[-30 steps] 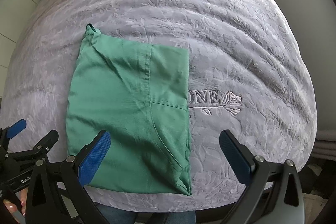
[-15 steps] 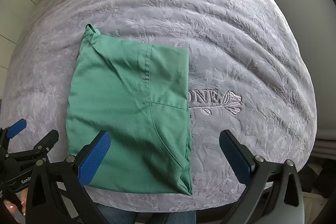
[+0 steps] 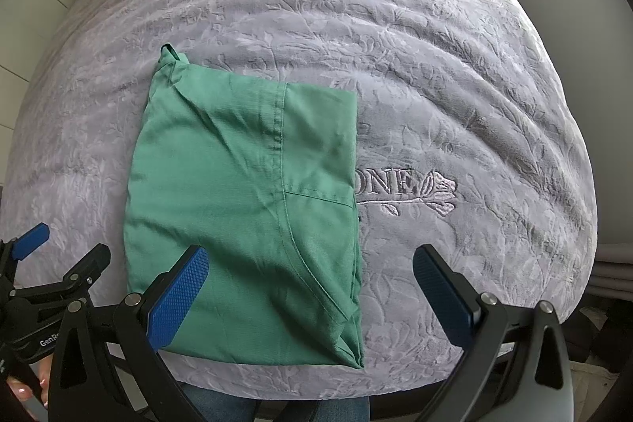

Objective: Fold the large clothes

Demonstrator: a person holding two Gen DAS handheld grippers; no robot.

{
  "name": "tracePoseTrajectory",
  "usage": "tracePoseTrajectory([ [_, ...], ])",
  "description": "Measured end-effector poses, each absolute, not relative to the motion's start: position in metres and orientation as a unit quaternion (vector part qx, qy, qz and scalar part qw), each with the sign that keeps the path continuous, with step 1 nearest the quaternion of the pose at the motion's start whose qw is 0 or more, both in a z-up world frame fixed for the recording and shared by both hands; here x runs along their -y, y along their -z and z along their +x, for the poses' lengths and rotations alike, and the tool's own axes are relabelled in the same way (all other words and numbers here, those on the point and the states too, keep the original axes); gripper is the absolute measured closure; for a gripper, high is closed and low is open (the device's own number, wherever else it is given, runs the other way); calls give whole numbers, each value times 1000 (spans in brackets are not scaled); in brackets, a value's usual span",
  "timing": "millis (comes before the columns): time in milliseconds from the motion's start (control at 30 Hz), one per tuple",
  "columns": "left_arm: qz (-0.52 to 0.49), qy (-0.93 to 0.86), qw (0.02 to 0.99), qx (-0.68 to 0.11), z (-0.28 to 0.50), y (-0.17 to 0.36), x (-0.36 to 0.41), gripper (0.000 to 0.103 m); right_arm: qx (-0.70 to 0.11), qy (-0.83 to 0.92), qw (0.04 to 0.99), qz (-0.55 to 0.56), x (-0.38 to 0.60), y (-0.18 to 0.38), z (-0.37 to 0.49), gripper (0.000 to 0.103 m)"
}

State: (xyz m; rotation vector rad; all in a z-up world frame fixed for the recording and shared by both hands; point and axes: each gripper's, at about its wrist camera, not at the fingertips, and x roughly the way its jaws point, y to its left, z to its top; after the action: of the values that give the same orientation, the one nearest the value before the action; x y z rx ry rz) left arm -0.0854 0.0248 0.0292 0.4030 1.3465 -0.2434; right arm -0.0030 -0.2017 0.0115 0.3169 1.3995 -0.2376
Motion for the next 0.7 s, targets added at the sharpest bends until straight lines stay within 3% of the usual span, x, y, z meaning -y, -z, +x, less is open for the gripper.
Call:
tracePoseTrajectory([
  [700, 186, 113, 757, -616, -85, -29, -23, 0, -640, 108, 747, 144, 201, -11, -3, 0],
])
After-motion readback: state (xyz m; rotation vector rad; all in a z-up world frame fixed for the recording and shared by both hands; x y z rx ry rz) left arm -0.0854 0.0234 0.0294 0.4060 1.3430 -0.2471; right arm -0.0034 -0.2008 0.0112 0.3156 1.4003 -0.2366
